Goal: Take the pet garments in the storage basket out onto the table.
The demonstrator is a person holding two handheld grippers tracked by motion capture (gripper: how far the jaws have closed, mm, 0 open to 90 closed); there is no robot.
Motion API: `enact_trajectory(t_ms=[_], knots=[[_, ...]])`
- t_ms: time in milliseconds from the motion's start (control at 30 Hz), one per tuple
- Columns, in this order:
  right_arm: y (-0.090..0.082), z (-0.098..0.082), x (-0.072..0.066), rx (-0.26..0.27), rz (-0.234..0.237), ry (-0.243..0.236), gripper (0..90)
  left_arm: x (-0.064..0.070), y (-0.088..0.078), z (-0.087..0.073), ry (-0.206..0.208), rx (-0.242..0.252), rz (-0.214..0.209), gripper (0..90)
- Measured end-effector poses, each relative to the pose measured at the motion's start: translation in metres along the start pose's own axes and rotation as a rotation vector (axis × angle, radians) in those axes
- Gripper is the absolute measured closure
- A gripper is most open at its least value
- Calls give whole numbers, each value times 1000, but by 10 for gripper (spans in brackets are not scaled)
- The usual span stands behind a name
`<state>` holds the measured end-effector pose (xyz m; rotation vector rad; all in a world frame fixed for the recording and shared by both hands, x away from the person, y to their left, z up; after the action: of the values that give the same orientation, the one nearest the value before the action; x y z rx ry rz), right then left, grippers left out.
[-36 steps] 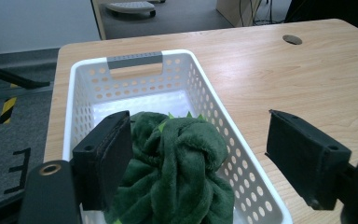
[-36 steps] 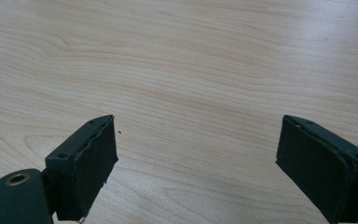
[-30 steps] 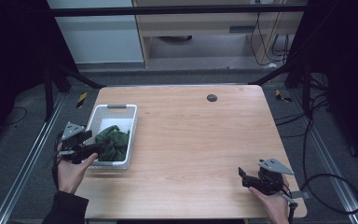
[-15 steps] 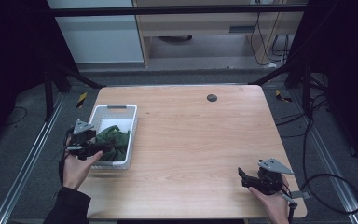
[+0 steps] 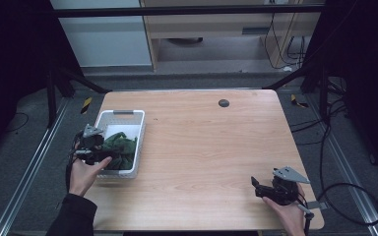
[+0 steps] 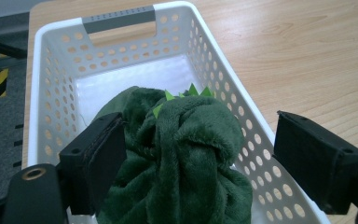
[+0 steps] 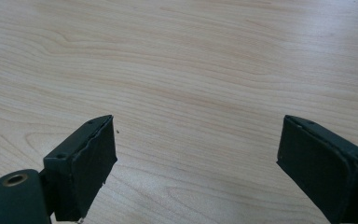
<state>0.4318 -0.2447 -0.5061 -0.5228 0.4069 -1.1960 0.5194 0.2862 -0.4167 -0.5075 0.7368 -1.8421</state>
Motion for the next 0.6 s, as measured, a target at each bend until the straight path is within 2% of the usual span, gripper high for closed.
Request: enact_trajectory(t_ms=[333,600], knots=[[1,0,0,-2,3,0,110,1,12,1,9,-58,6,162],[1,0,-1,-6,6,1,106,-1,18,1,0,-73,12,177]])
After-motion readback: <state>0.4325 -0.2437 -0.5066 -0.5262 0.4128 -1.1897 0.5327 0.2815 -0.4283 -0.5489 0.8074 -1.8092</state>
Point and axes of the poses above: each handheld gripper's, and its own axes: y roughly forward along the jaws, z roughly out of its top, x roughly to its right, the point moved 3 cm from there along y, roughly forward along the jaws, and after that the axes turned 3 degrees about -x, right-handed, at the moved point
